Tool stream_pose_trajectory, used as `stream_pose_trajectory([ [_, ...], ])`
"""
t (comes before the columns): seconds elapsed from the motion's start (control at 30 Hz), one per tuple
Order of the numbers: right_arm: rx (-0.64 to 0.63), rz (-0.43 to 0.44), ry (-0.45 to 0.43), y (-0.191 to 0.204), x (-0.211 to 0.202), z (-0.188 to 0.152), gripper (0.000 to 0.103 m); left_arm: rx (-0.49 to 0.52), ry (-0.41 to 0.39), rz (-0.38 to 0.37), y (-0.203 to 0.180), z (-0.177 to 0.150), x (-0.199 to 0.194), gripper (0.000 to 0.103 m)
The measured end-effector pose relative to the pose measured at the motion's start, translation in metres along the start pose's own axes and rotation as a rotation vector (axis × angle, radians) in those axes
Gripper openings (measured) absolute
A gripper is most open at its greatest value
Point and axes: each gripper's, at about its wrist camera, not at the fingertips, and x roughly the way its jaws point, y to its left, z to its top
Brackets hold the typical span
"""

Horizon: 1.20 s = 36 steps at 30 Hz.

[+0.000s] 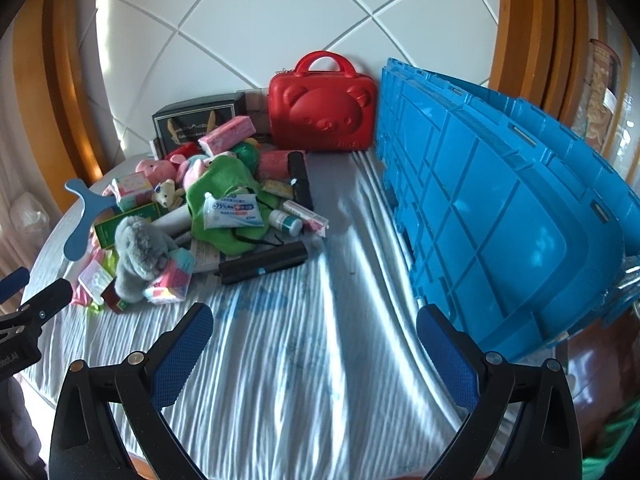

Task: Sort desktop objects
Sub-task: 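Reach both grippers toward the pile, left toward the grey plush bunny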

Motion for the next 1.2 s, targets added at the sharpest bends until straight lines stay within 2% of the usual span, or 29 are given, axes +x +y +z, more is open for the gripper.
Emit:
stream_pose_trajectory([
  [0.43,0.026,0.008,0.055,-0.002,0.033,0.01,0.103,-0.109,0.067,0.07,0.049,0.0,0.032,0.103],
  [0.73,0.051,0.024,0.137,-0.003,0.086,0.018,0.103,-0.194,0.172,0.123,0.102,-0.017,0.08,0.103],
  [0.83,0.056,0.027,0.167,-0.004,0.106,0.023,0.103,-0.22,0.201,0.17,0.117,-0.017,0.096,0.103],
  [0.93,0.065,0.023,0.188,-0.005,0.126,0.028,0.103,-0.238,0.232,0.189,0.129,-0.009,0.112,0.103],
  [1.07,0.084,0.014,0.214,-0.008,0.149,0.036,0.103,-0.249,0.233,0.149,0.125,0.017,0.133,0.103],
  [1.2,0.1,0.0,0.23,-0.013,0.167,0.045,0.103,-0.269,0.236,0.113,0.109,0.054,0.17,0.103],
])
